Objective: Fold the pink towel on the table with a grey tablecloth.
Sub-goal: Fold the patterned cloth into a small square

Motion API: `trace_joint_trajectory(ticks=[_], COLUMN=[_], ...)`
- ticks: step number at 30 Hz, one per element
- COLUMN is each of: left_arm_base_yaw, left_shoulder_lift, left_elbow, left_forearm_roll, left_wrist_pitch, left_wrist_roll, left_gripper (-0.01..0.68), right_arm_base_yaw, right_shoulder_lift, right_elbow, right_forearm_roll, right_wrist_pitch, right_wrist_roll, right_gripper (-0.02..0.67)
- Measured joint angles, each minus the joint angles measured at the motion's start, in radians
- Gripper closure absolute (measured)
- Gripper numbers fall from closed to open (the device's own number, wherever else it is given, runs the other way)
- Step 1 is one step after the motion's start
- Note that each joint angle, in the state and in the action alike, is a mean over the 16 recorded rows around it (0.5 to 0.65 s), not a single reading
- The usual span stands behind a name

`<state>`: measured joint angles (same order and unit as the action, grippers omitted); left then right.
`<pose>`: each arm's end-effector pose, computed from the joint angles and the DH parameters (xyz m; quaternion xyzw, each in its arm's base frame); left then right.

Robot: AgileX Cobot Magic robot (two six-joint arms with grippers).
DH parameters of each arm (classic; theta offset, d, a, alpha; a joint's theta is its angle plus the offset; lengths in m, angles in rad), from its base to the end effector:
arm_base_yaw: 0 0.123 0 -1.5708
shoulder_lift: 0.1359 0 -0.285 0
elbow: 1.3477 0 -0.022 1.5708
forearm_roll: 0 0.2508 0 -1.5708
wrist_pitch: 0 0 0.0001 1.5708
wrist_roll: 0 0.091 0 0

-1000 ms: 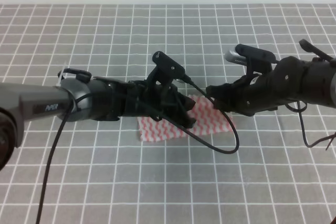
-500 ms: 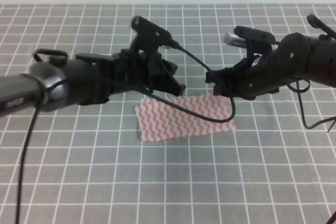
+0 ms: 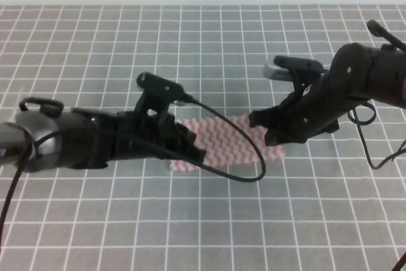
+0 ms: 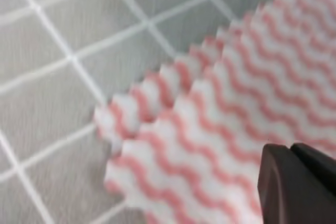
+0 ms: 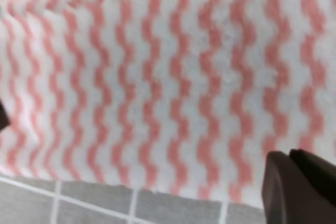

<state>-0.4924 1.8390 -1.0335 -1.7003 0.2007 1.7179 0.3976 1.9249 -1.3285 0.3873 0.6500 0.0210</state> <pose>0.3299 -0.1975 0.1797 0.2669 0.8611 -0.1874 0.3900 0.3627 0.1749 0.1915 -0.0559 0.9672 0.1838 0.1660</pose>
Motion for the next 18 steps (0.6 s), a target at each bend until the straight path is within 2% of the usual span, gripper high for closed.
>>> trace_joint_trajectory(ticks=[18], left_arm_base_yaw=[0.014], left_shoulder_lift=[-0.013], left_elbow=[0.031], left_forearm_roll=[0.012], left_wrist_pitch=[0.054], left_wrist_roll=[-0.031], left_gripper=[0.673], right_arm_base_yaw=[0.0], right_shoulder_lift=[0.011], right_elbow=[-0.013], right_forearm_roll=[-0.013], right_wrist_pitch=[0.103], right_wrist_roll=[-0.005], right_gripper=[0.664])
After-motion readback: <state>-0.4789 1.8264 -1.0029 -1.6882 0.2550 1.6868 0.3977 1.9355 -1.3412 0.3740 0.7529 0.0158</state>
